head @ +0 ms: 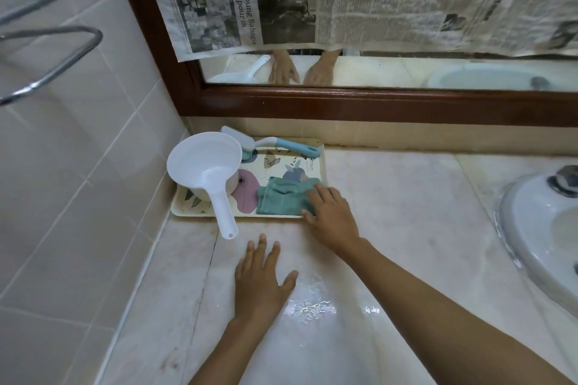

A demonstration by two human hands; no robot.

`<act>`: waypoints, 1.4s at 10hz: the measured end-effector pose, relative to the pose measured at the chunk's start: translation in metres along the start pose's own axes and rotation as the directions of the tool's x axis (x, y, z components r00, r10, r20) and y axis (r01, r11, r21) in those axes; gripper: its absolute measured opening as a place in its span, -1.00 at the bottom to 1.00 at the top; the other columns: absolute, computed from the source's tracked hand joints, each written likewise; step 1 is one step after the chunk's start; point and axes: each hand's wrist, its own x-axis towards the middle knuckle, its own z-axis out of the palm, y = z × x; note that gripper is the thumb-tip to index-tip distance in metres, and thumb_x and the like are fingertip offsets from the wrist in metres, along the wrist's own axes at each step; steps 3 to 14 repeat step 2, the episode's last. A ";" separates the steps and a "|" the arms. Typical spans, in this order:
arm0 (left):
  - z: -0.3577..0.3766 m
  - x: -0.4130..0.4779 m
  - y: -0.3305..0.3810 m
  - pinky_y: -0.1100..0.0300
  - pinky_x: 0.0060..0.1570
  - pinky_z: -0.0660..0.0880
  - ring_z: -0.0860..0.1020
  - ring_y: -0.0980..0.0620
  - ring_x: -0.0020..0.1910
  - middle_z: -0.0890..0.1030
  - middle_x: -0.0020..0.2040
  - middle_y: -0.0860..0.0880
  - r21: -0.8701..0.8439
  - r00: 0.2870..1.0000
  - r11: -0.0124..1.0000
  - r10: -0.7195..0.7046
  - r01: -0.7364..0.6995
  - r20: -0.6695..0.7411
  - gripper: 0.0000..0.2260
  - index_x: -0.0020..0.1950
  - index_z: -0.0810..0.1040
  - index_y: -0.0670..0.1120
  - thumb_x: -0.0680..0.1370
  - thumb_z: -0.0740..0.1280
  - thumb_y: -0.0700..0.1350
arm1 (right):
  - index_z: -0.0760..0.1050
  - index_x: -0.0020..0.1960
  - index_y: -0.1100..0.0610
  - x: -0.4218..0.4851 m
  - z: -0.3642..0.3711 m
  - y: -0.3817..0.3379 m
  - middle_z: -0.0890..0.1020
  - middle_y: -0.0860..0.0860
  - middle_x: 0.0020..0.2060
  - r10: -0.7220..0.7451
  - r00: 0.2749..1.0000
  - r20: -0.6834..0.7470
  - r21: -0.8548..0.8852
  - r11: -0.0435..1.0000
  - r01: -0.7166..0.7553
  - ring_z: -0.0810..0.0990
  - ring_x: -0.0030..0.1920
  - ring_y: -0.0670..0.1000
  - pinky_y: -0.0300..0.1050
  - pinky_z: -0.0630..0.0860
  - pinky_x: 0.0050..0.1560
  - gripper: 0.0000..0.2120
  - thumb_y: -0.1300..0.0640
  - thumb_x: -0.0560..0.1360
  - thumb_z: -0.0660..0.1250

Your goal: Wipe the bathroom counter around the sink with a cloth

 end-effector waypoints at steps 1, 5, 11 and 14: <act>-0.007 0.005 0.005 0.04 0.50 -0.03 -0.14 -0.04 0.57 -0.11 0.60 0.01 -0.006 0.999 1.000 -0.022 0.023 0.034 -0.35 0.57 0.09 0.08 0.53 0.08 0.30 | 0.41 0.33 0.13 -0.026 -0.006 0.011 0.36 0.08 0.43 0.041 0.996 -0.085 0.077 0.996 -0.034 0.31 0.35 0.15 0.10 0.37 0.28 -0.60 0.05 0.53 0.23; -0.022 0.005 0.023 0.11 0.49 0.04 -0.02 -0.07 0.56 0.02 0.59 -0.05 -0.100 0.994 0.991 -0.087 0.093 0.065 -0.45 0.53 0.23 0.02 0.57 0.23 0.12 | 0.39 0.37 0.12 -0.055 -0.014 0.022 0.35 0.05 0.43 0.130 0.989 -0.064 0.182 0.976 -0.116 0.29 0.38 0.12 0.00 0.33 0.33 -0.58 0.06 0.54 0.25; -0.022 0.005 0.023 0.11 0.49 0.04 -0.02 -0.07 0.56 0.02 0.59 -0.05 -0.100 0.994 0.991 -0.087 0.093 0.065 -0.45 0.53 0.23 0.02 0.57 0.23 0.12 | 0.39 0.37 0.12 -0.055 -0.014 0.022 0.35 0.05 0.43 0.130 0.989 -0.064 0.182 0.976 -0.116 0.29 0.38 0.12 0.00 0.33 0.33 -0.58 0.06 0.54 0.25; -0.022 0.005 0.023 0.11 0.49 0.04 -0.02 -0.07 0.56 0.02 0.59 -0.05 -0.100 0.994 0.991 -0.087 0.093 0.065 -0.45 0.53 0.23 0.02 0.57 0.23 0.12 | 0.39 0.37 0.12 -0.055 -0.014 0.022 0.35 0.05 0.43 0.130 0.989 -0.064 0.182 0.976 -0.116 0.29 0.38 0.12 0.00 0.33 0.33 -0.58 0.06 0.54 0.25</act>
